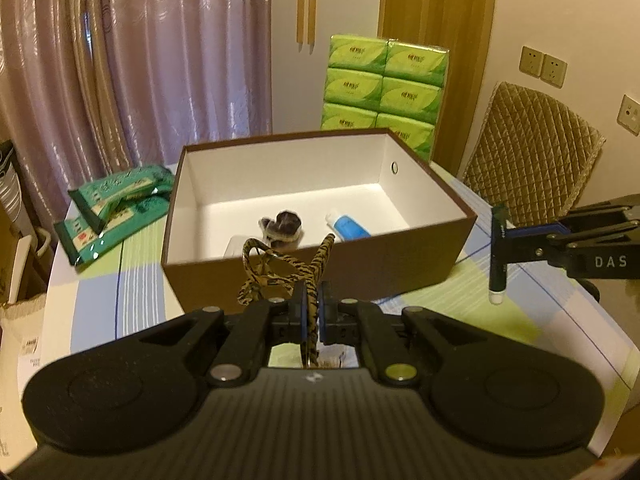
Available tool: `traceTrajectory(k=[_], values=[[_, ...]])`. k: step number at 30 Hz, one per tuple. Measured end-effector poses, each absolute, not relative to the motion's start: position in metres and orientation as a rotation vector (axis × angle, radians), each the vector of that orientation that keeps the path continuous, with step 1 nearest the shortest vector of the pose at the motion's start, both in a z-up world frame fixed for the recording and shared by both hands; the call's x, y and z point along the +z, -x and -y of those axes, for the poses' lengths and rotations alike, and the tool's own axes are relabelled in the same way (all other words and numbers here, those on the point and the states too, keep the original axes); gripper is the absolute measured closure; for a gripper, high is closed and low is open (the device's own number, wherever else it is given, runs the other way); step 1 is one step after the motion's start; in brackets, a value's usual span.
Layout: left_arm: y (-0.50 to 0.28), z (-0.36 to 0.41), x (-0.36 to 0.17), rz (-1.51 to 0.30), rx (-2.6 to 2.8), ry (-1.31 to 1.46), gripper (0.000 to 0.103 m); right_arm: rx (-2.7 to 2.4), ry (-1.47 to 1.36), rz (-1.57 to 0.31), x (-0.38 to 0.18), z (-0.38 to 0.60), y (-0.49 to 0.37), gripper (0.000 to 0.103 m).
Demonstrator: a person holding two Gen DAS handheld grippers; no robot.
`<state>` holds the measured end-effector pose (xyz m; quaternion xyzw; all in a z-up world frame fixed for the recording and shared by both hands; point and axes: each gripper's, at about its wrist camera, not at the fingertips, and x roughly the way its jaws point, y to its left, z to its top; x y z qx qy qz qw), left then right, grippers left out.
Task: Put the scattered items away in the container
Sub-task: 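Lift and carry the lip gel tube and leopard clip with both tools over the box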
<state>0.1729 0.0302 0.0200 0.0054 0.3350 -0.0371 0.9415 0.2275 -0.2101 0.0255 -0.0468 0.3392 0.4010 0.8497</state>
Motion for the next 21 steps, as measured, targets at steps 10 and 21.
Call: traceTrajectory(k=[10, 21], values=[[-0.223, -0.028, 0.032, -0.656, -0.116, -0.032, 0.100, 0.841, 0.091, -0.646, 0.047, 0.193, -0.275, 0.088], [-0.287, -0.030, 0.027, -0.686, -0.145, -0.049, 0.100, 0.815, 0.090, -0.664, 0.041, 0.176, -0.329, 0.088]])
